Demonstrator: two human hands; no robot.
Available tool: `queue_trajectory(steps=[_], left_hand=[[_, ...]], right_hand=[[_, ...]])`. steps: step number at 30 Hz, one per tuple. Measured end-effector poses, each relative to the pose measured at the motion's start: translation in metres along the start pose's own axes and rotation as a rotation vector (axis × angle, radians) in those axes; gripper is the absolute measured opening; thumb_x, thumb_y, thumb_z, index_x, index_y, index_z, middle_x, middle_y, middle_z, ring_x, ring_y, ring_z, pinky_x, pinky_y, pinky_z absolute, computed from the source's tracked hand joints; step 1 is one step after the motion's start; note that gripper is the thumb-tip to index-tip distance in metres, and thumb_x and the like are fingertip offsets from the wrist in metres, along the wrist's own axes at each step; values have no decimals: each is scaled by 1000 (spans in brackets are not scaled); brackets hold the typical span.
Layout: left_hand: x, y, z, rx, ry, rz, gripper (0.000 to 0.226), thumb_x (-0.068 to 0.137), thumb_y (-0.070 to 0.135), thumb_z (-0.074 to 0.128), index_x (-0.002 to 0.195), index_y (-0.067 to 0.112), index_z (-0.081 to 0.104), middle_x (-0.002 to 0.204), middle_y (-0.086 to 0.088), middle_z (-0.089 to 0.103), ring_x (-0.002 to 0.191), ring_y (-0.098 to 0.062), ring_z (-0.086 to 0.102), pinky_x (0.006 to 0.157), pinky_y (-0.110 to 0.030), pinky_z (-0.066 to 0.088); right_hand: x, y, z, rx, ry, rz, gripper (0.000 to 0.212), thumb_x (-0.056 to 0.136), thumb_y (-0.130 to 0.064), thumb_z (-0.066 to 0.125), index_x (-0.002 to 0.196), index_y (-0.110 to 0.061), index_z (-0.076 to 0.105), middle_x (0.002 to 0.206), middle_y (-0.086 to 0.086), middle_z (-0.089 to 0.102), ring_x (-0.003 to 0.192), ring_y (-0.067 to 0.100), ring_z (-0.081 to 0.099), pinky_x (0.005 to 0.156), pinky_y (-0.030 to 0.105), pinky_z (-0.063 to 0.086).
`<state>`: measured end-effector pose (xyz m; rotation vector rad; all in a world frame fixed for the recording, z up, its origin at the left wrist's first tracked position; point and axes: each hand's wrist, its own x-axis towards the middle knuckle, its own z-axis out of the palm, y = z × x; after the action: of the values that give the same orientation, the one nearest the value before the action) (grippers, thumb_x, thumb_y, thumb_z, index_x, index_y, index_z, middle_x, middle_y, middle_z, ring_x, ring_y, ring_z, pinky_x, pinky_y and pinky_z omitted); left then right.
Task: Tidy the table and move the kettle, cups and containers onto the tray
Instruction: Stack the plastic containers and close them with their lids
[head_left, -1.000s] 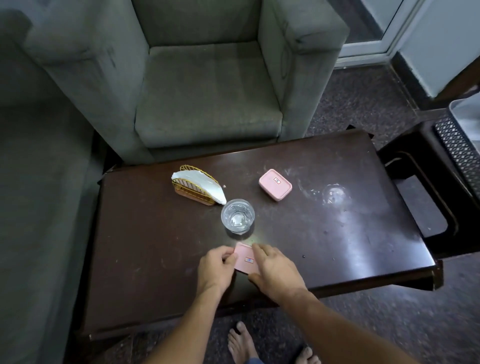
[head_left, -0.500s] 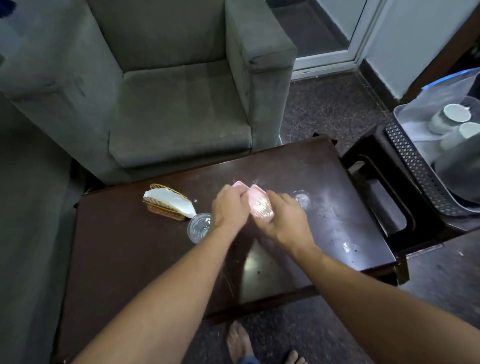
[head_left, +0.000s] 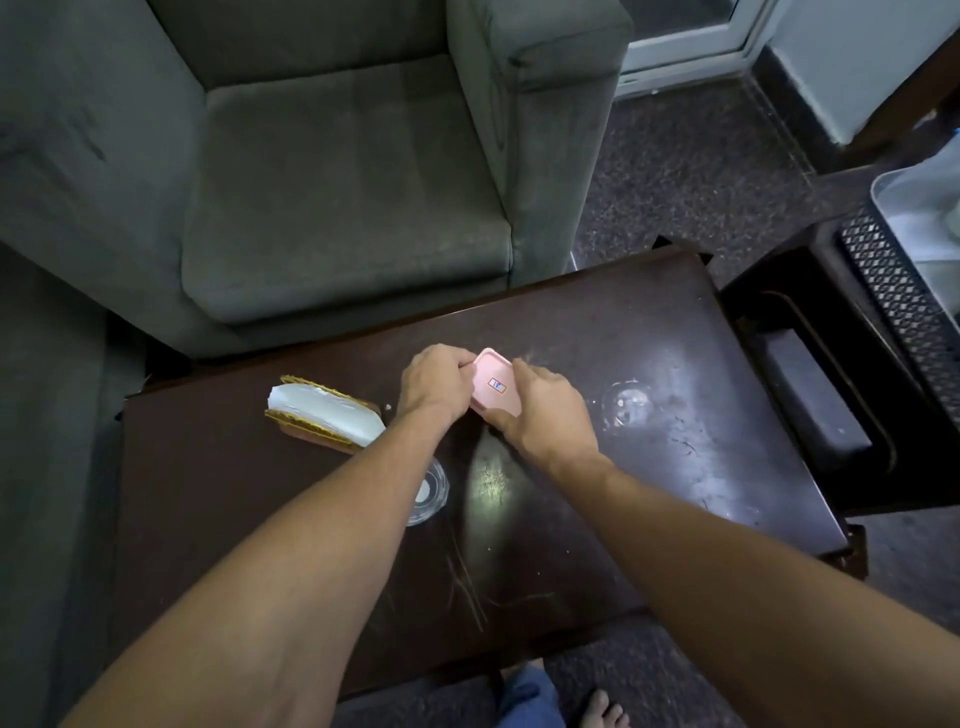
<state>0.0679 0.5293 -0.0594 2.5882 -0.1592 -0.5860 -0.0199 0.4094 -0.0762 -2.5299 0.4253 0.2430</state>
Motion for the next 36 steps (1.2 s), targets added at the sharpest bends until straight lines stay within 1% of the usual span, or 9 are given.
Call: queue_trajectory(steps=[4, 7, 14, 19, 23, 25, 27, 31, 36], left_hand=[[13, -14, -3, -50, -61, -42, 23, 98, 27, 61, 113, 29, 79, 112, -1, 77, 108, -26, 67, 90, -28, 48], [15, -22, -2, -192, -155, -106, 22, 98, 28, 62, 110, 27, 79, 103, -1, 79, 92, -25, 75, 93, -38, 59], [29, -25, -6, -236, -268, -165, 19, 97, 30, 67, 110, 27, 80, 98, -1, 80, 87, -21, 77, 84, -41, 64], [32, -18, -11, -356, -409, -195, 34, 103, 17, 58, 135, 21, 67, 121, -4, 72, 114, -22, 68, 95, -43, 60], [40, -10, -15, -496, -502, -266, 52, 98, 7, 57, 149, 20, 52, 131, 0, 66, 118, -16, 65, 96, -37, 58], [42, -8, -16, -527, -504, -303, 47, 97, 10, 60, 143, 17, 57, 119, 2, 71, 109, -12, 68, 95, -37, 58], [39, -12, -16, -571, -525, -331, 35, 99, 11, 60, 133, 14, 66, 112, 0, 76, 107, -11, 69, 99, -39, 57], [39, -31, -12, -607, -516, -340, 30, 99, 13, 64, 129, 10, 69, 119, -7, 75, 119, -19, 67, 103, -39, 53], [39, 13, -4, -602, -590, -255, 25, 98, 15, 66, 121, 10, 74, 111, -6, 79, 115, -17, 69, 86, -25, 55]], right_hand=[[4, -3, 13, 10, -18, 8, 62, 87, -47, 75, 132, -12, 51, 127, 8, 65, 114, 31, 59, 85, 39, 46], [0, -4, 19, 51, -36, 33, 80, 91, -41, 73, 154, -10, 36, 148, 9, 53, 127, 33, 55, 96, 39, 47], [1, -2, 18, 71, -58, 34, 83, 94, -41, 68, 161, -12, 28, 162, 6, 41, 133, 33, 54, 101, 41, 48], [1, 7, 13, 254, -54, 84, 85, 86, -44, 79, 158, -22, 39, 159, -1, 47, 142, 21, 49, 115, 33, 40], [0, 12, 20, 560, 41, 267, 95, 89, -57, 71, 163, -18, 25, 161, 1, 42, 148, 18, 39, 116, 26, 31], [-3, 13, 34, 732, 88, 452, 84, 91, -63, 64, 158, -18, 38, 153, 4, 52, 142, 21, 48, 117, 32, 37], [-7, 9, 46, 977, 87, 619, 57, 89, -60, 66, 129, -19, 67, 126, 5, 73, 117, 24, 67, 104, 43, 53], [-7, -2, 59, 1271, 102, 857, 37, 86, -38, 82, 103, -5, 76, 101, 20, 79, 80, 20, 64, 76, 41, 53], [-6, 33, 19, 1312, 143, 893, 42, 79, -37, 88, 104, -5, 78, 98, 11, 81, 99, 30, 76, 100, 50, 57]])
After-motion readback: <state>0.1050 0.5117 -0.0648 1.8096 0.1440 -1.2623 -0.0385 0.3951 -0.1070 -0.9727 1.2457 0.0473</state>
